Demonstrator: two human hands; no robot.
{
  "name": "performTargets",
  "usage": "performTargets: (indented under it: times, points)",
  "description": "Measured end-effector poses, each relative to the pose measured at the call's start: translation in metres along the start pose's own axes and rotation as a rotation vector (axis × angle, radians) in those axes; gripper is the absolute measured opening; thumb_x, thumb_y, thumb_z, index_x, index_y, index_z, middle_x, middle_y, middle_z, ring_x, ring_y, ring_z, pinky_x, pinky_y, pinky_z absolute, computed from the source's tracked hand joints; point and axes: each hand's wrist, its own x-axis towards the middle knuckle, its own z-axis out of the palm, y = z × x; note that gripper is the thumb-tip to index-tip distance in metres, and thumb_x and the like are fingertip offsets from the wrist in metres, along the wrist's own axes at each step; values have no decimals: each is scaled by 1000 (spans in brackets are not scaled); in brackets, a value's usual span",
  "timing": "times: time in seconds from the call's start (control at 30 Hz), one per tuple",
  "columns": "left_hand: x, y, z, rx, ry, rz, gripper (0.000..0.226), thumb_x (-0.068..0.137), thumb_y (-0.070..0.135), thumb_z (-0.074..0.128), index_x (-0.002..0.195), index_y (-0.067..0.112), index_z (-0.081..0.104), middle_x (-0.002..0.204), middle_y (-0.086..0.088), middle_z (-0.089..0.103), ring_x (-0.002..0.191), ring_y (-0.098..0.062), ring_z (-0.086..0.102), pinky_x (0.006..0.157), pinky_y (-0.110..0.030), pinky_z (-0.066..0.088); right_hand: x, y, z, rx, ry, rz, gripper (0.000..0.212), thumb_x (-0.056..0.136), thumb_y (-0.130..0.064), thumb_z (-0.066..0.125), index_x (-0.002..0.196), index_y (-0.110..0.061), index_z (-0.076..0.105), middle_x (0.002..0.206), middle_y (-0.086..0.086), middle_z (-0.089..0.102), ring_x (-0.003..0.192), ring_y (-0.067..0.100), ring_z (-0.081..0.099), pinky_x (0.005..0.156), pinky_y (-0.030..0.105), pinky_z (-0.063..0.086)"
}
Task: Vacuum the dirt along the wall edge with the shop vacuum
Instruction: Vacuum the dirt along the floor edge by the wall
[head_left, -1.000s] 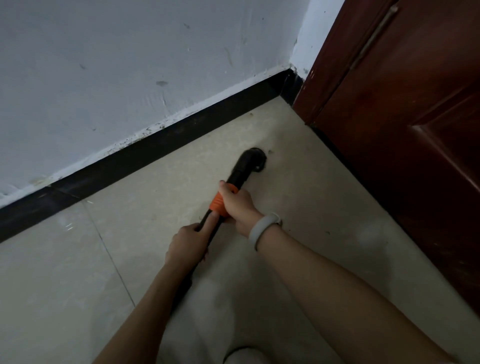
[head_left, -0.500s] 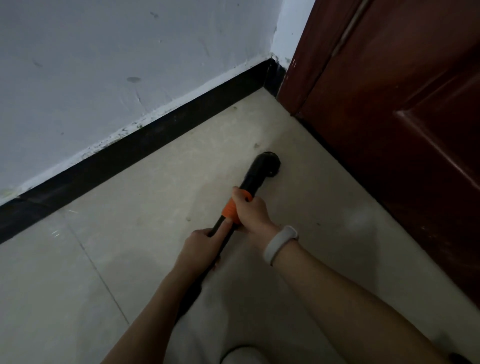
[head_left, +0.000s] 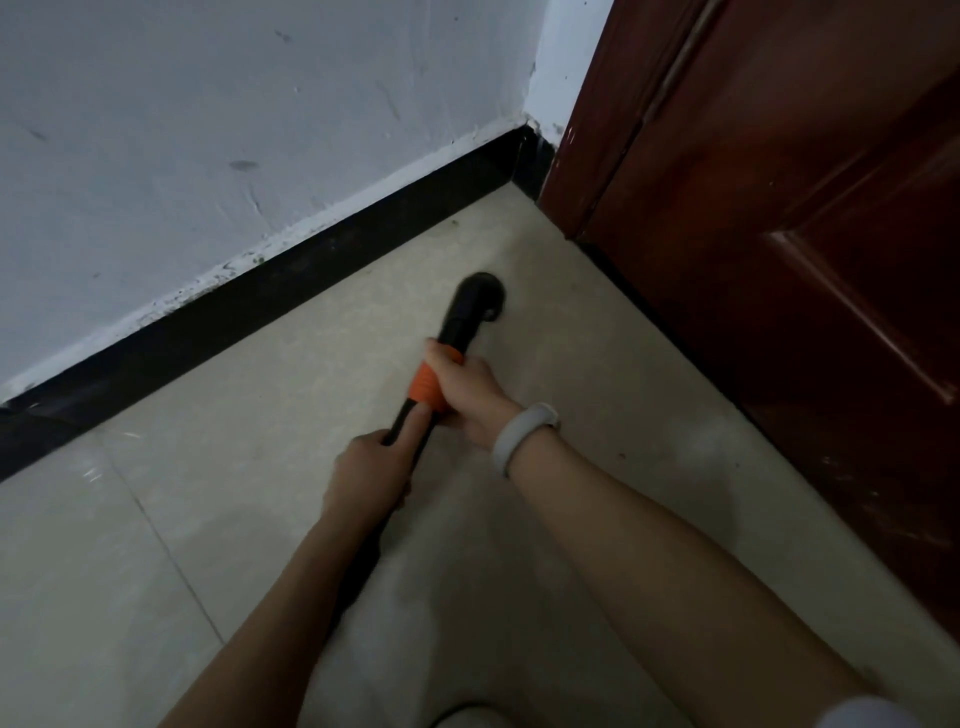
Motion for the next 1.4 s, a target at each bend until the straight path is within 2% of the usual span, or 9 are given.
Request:
performTargets:
  times: [0.17, 0.33, 0.5, 0.7, 0.83, 0.97, 1.13, 1.27, 1.4]
  points:
    - [2, -18, -31, -5, 44, -49, 65, 80, 69, 46, 74, 7, 65, 59, -13, 66, 47, -23, 59, 57, -30, 49, -3, 2, 40, -63, -127, 52, 50, 91, -45, 55, 120, -5, 52, 107, 10, 57, 107, 30, 61, 79, 40, 56]
    - [1, -8, -11, 7, -38, -23, 63, 76, 70, 48, 66, 11, 66, 51, -10, 65, 43, -22, 60, 56, -30, 50, -4, 7, 15, -41, 5, 21, 31, 90, -42, 58, 76, -14, 54, 75, 3, 56, 77, 23, 58, 77, 40, 54]
    - [7, 25, 22, 22, -278, 19, 59, 79, 68, 48, 68, 13, 66, 51, -5, 63, 41, -16, 58, 54, -24, 49, -4, -8, -37, -11, 223, 73, 47, 92, -39, 55, 119, -1, 51, 107, 16, 57, 105, 35, 60, 88, 50, 52]
    - [21, 71, 52, 39, -388, 62, 65, 82, 69, 43, 72, 8, 62, 61, -11, 63, 50, -21, 59, 58, -26, 51, 6, -46, -71, 33, 297, 80, 54, 95, -36, 51, 134, -1, 41, 131, 18, 52, 114, 37, 54, 97, 51, 47]
    - [12, 63, 53, -1, -387, 24, 67, 79, 72, 44, 75, 7, 63, 59, -9, 62, 46, -18, 57, 46, -20, 45, 1, -44, -68, 14, 311, 109, 49, 94, -37, 53, 126, 0, 47, 111, 14, 56, 111, 36, 56, 95, 51, 48]
    - [-4, 23, 30, -45, -346, -20, 65, 78, 71, 46, 69, 9, 61, 52, -8, 60, 42, -19, 55, 48, -22, 44, -19, -10, -37, -98, 272, 92, 35, 95, -39, 49, 84, -6, 50, 91, 12, 56, 101, 33, 60, 93, 47, 49]
    - [-25, -19, -15, 55, -356, -65, 60, 82, 66, 47, 68, 10, 65, 51, -9, 61, 42, -19, 55, 49, -22, 45, -47, 37, 4, -97, 224, 153, 55, 96, -47, 39, 122, 1, 45, 114, 16, 60, 105, 33, 59, 94, 44, 49]
    - [-37, -35, -45, 125, -446, -83, 56, 85, 61, 48, 75, 9, 66, 53, -14, 57, 44, -21, 51, 48, -23, 44, -74, 54, 22, 37, 187, 274, 57, 96, -48, 40, 127, 0, 43, 121, 18, 58, 108, 32, 58, 95, 46, 49]
    - [-47, -49, -72, 192, -543, -151, 60, 82, 62, 47, 82, 4, 64, 47, -10, 54, 42, -21, 49, 49, -25, 44, -105, 63, 38, 165, 181, 369, 44, 98, -43, 39, 117, -5, 51, 110, 13, 59, 105, 31, 59, 94, 45, 50]
